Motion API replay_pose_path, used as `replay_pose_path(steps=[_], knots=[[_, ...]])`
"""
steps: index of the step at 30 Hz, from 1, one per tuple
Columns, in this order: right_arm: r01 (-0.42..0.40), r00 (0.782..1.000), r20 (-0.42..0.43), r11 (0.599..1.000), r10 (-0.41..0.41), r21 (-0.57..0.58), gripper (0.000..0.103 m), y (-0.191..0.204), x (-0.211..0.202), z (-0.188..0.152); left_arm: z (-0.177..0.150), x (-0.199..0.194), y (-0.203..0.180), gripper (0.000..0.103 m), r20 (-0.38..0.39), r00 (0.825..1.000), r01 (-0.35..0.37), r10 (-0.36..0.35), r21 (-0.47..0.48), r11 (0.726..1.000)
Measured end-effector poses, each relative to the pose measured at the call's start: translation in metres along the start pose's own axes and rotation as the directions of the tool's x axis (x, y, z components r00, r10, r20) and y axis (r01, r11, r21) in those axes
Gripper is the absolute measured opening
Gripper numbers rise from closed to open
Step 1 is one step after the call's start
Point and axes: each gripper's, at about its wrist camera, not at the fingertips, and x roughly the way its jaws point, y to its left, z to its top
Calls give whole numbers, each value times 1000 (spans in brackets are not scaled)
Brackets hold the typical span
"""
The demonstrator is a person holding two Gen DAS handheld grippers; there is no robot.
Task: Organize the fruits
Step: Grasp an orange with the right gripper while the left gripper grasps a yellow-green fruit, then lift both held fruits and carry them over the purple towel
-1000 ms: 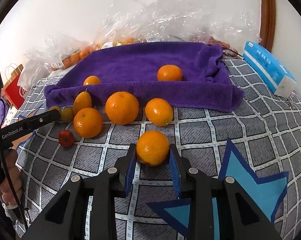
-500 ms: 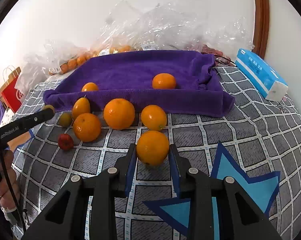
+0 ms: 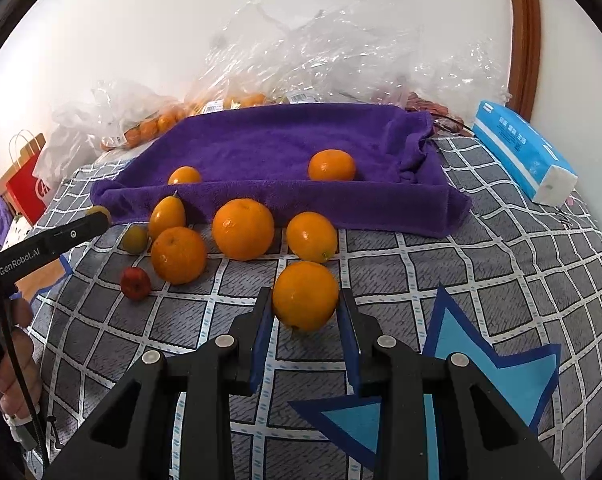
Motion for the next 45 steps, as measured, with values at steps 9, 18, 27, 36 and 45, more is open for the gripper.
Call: replay_pose_path(steps=[9,18,27,36,45], knots=[[5,1000,3,1000,-5,-5,32,0,-1,1,-2,-12,-11,28,50,998,35,-38,58,998],[44,999,21,999,-43,-20,32,1,-6,4,3,-8,-12,28,-2,1000,-7,7,59,998],[-40,997,63,999,41,-23,32,-1,-23,44,27,-26,-14,28,-17,1000,7,-7,15,1000],[-43,986,163,998,34,50,32,-15,-24,101,71,-21,-24,28,91,993,-82,79,33,996],[-28,986,164,999,22,35,32,-11,1,129,86,14,-29,28,124,988,-95,93,8,995]])
